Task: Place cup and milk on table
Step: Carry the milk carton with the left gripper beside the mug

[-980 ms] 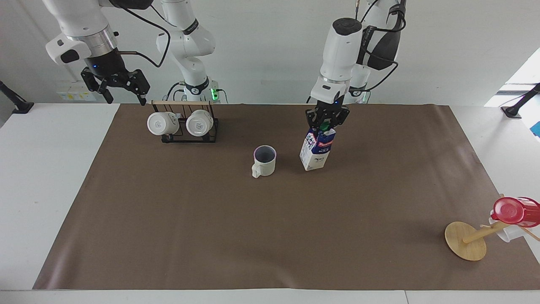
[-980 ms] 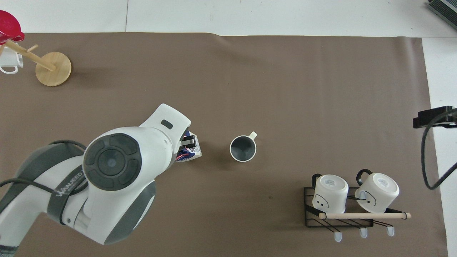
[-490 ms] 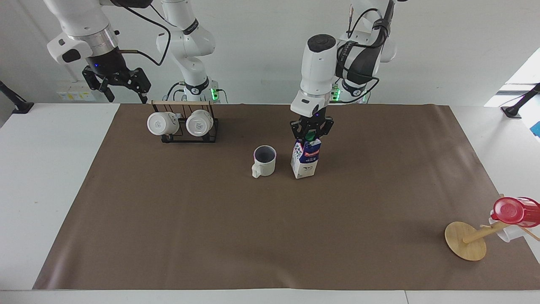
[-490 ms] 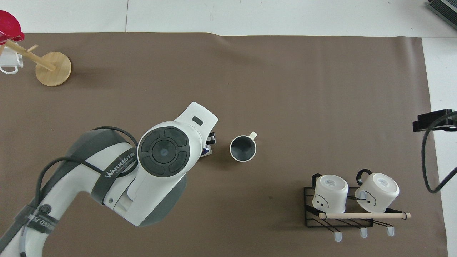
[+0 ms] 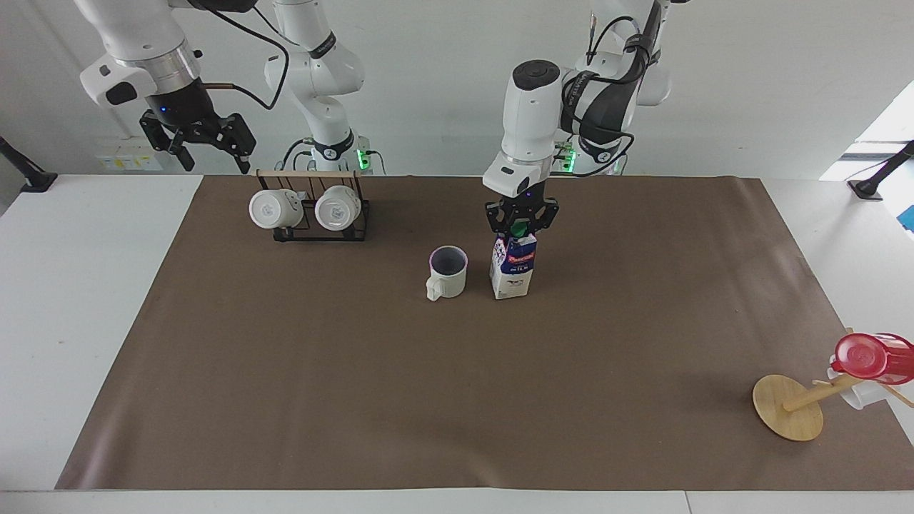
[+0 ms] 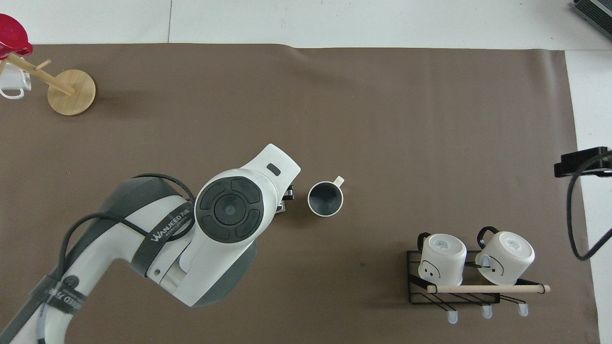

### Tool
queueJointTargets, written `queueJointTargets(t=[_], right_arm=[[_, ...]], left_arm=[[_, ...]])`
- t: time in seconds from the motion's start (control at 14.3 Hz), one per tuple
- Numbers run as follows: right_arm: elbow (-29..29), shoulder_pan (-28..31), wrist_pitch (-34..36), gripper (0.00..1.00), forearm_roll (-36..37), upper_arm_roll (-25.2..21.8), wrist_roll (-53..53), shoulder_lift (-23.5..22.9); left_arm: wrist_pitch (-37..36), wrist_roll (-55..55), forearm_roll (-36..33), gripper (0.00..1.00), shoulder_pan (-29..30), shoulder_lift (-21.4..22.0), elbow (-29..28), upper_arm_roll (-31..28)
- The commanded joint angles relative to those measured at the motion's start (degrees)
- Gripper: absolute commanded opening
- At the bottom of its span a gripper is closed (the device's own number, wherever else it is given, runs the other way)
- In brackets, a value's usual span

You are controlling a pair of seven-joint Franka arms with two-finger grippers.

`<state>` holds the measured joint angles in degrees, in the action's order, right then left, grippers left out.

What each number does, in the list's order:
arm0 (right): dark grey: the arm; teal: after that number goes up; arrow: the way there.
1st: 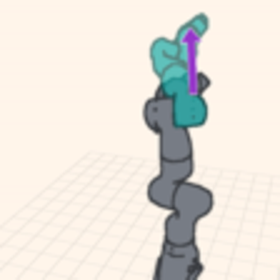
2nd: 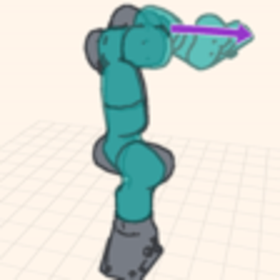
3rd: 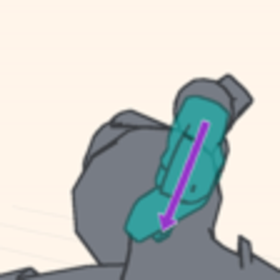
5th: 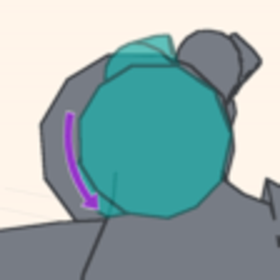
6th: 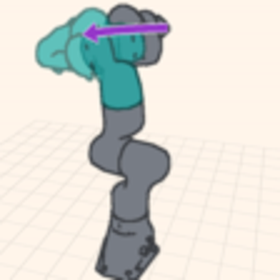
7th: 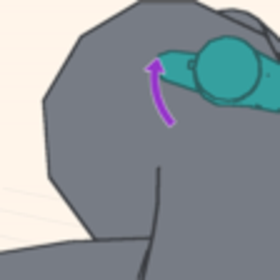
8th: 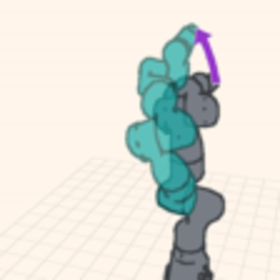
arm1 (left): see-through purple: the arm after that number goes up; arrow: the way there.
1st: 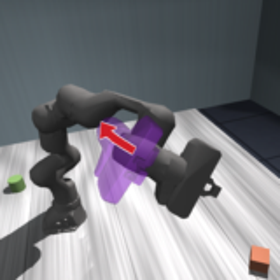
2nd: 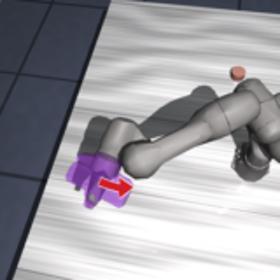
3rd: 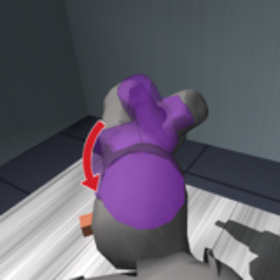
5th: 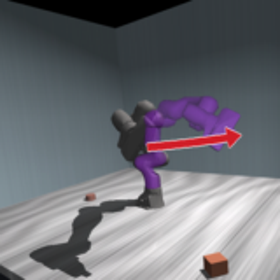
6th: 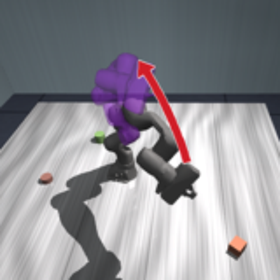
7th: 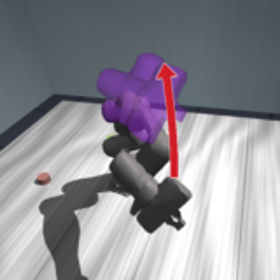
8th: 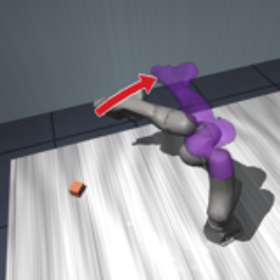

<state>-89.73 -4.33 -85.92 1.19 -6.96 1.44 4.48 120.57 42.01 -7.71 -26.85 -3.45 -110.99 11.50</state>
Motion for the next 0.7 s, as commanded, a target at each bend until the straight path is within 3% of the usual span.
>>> queueJointTargets(t=[0.0,0.07,0.28,0.42,0.63], right_arm=[[0.2,0.2,0.9,1.00,-1.1,-0.1,-1.6,1.6],[0.2,0.3,0.9,1.00,-1.1,-0.1,-1.6,1.6],[0.2,0.2,0.9,1.00,-1.1,-0.1,-1.6,1.6],[0.2,0.2,0.9,1.00,-1.1,-0.1,-1.6,1.6],[0.2,0.2,0.9,1.00,-1.1,-0.1,-1.6,1.6]], left_arm=[[2.0,-1.0,-1.4,0.53,-1.1,1.5,-2.8,-1.0],[1.9,-1.0,-1.4,0.59,-1.1,1.6,-2.9,-1.0],[1.3,-0.9,-1.3,1.00,-1.2,1.7,-2.7,-1.0],[-0.1,-1.0,-1.1,1.00,-0.7,2.1,-1.3,-1.0],[-9.2,-1.1,2.0,1.00,0.6,2.7,5.8,-1.7]])
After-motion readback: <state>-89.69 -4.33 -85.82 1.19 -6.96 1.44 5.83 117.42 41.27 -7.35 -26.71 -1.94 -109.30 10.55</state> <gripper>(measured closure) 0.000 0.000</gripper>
